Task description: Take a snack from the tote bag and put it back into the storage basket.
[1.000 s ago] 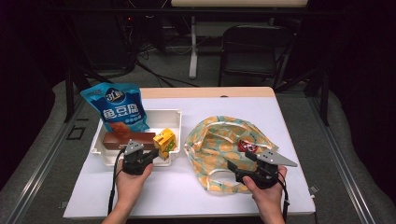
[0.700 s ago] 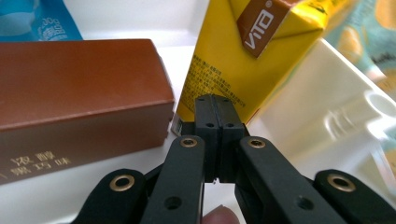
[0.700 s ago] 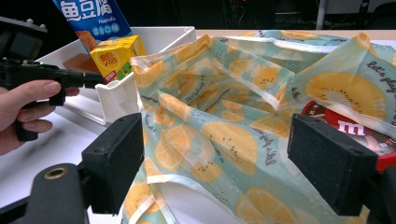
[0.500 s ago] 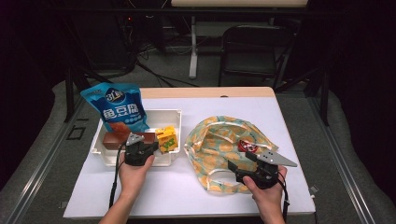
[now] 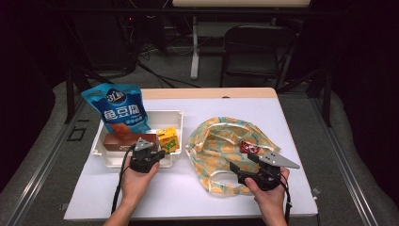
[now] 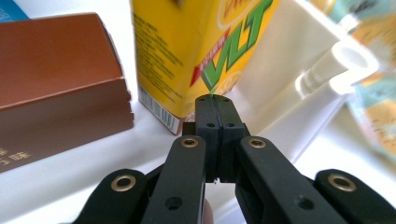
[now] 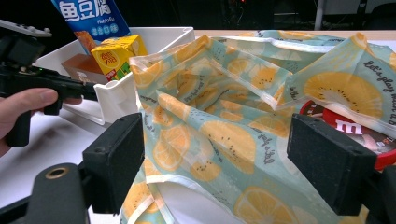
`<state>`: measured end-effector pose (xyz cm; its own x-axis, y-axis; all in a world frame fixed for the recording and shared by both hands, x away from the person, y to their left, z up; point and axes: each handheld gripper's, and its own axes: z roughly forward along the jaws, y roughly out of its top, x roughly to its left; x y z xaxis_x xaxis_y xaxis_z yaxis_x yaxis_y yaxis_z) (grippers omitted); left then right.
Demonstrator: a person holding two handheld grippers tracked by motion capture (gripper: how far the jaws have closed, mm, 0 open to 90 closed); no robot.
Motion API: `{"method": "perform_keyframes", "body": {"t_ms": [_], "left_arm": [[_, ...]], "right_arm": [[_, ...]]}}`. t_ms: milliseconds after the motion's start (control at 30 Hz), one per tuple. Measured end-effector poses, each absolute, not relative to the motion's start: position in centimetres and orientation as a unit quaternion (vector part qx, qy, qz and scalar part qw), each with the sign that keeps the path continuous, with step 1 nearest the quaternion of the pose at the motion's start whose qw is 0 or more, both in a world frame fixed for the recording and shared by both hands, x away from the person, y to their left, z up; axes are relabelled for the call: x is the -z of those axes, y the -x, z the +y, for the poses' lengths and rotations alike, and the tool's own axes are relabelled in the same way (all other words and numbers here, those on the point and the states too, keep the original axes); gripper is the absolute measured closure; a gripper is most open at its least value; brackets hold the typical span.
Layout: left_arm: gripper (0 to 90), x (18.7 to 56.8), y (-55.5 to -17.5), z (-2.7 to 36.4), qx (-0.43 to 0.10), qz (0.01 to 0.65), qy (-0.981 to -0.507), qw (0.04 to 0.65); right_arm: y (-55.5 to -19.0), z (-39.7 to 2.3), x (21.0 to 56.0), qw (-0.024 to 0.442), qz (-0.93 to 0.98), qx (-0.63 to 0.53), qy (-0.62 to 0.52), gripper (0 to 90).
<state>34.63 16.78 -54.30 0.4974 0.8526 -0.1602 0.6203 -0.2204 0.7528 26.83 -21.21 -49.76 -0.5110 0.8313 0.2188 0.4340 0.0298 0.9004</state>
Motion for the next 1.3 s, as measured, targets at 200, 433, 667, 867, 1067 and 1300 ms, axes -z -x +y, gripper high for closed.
{"method": "perform_keyframes", "body": {"t_ms": [200,433,667,867,1067,1300], "left_arm": [[90.0,54.7,-35.7,16.3,-0.141,0.483,-0.77,0.393],[90.0,54.5,-36.9,16.3,-0.141,0.481,-0.773,0.389],[90.0,54.4,-37.9,15.4,-0.128,0.479,-0.775,0.392],[90.0,54.6,-38.3,15.1,-0.142,0.476,-0.772,0.397],[90.0,54.4,-38.8,14.7,-0.133,0.478,-0.772,0.397],[90.0,54.5,-39.4,14.3,-0.121,0.48,-0.77,0.403]], "right_arm": [[-26.8,-21.3,49.9,0.189,0.694,-0.523,-0.458,18.8],[-26.9,-21.2,49.9,0.188,0.694,-0.523,-0.457,18.9],[-26.9,-21.1,50.0,0.188,0.696,-0.521,-0.457,19.0],[-27.0,-21.2,50.1,0.187,0.697,-0.52,-0.458,19.2],[-27.0,-21.2,50.2,0.187,0.696,-0.52,-0.459,19.2],[-27.0,-21.3,50.1,0.19,0.695,-0.519,-0.46,19.3]]}}
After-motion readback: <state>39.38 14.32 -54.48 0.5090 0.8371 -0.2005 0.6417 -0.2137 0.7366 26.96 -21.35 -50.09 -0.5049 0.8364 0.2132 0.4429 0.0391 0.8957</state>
